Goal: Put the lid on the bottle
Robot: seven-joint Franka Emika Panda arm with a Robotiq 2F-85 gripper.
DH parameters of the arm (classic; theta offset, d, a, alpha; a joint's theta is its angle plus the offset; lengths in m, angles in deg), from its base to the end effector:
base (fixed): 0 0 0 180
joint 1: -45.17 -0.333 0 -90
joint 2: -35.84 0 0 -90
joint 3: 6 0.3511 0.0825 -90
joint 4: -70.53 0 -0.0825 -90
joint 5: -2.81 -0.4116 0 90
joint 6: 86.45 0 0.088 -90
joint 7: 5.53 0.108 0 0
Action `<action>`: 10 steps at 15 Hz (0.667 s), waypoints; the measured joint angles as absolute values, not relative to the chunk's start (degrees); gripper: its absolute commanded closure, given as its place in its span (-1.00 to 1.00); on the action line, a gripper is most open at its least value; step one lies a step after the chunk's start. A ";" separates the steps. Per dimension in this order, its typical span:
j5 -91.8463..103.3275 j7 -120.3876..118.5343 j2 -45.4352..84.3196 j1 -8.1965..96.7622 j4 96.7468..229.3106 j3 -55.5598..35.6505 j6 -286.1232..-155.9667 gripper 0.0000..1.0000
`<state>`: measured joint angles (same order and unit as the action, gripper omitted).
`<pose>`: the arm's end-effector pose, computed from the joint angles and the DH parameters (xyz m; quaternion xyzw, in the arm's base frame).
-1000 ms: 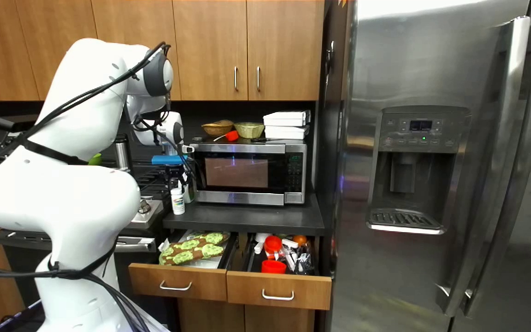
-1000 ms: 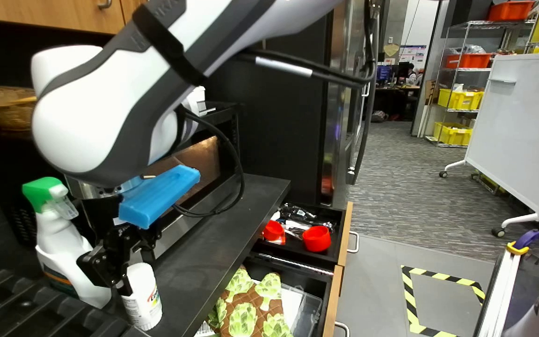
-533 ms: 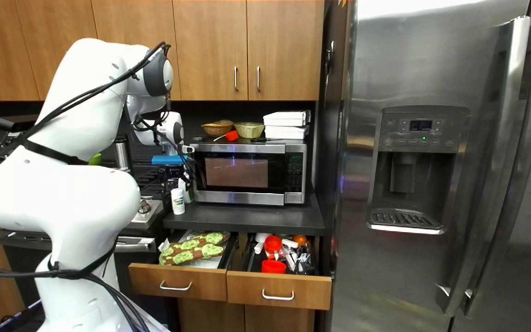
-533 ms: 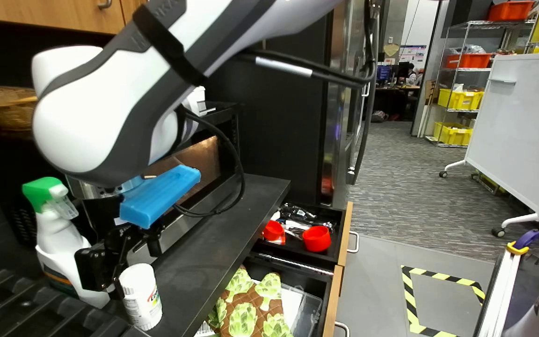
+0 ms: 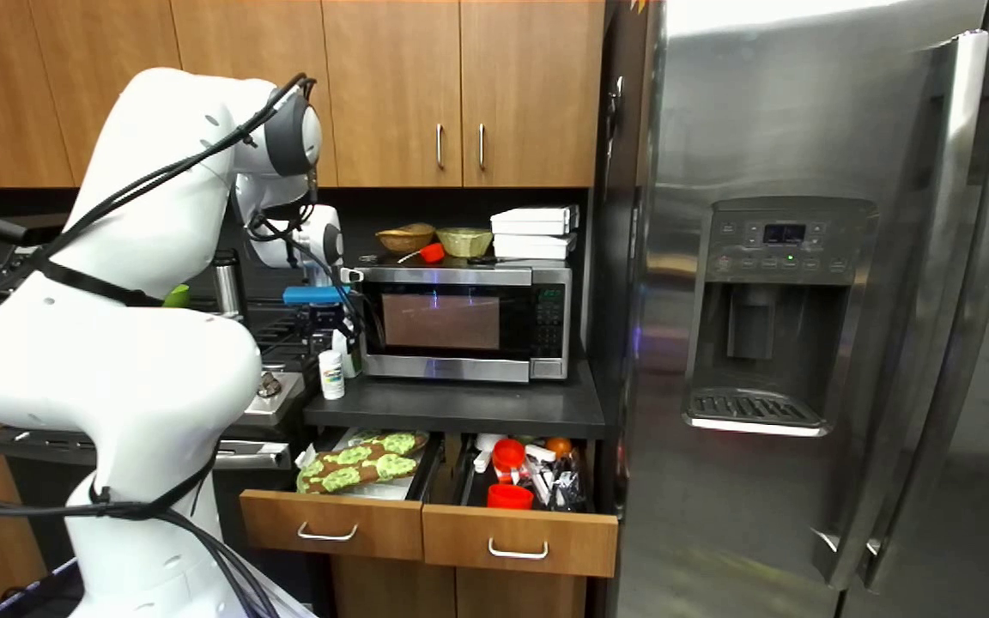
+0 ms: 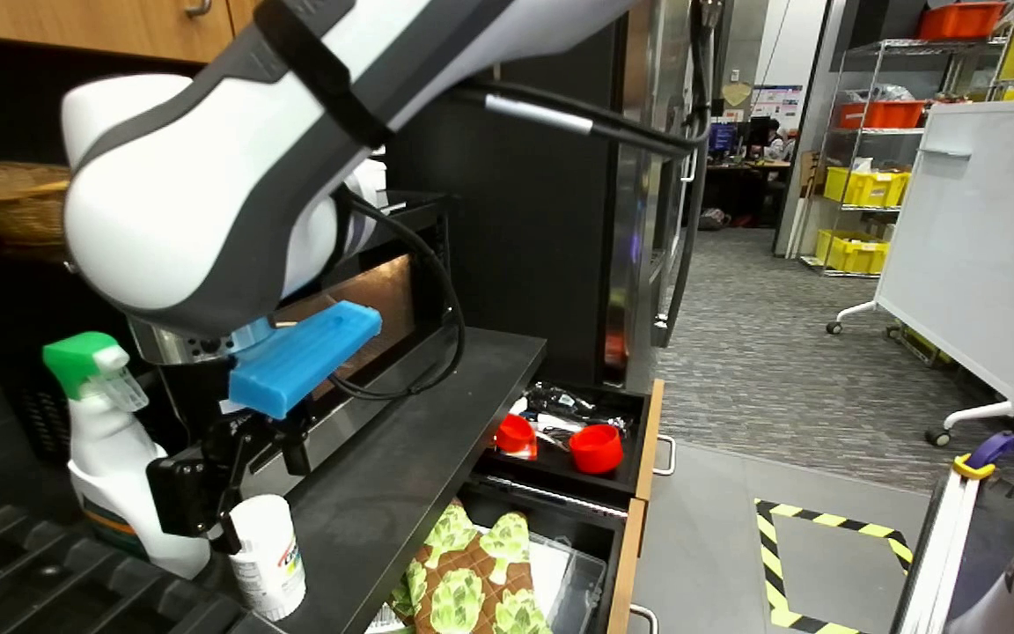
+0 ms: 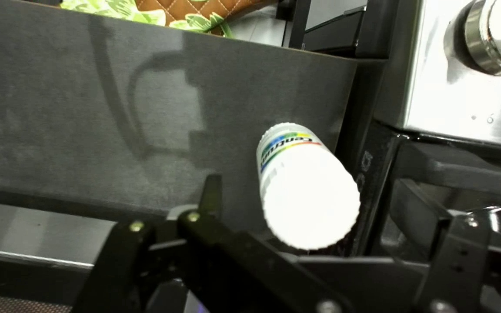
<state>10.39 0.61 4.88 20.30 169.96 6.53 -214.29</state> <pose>0.5697 0.4105 0.2834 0.9552 0.2954 -0.0152 0.0012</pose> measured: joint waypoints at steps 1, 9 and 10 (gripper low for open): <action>10.39 0.71 5.46 20.35 170.36 6.40 -214.26 -1.00; 10.39 2.01 14.32 24.04 177.11 4.30 -214.35 -1.00; 10.34 2.13 15.73 24.71 178.54 4.25 -214.43 -1.00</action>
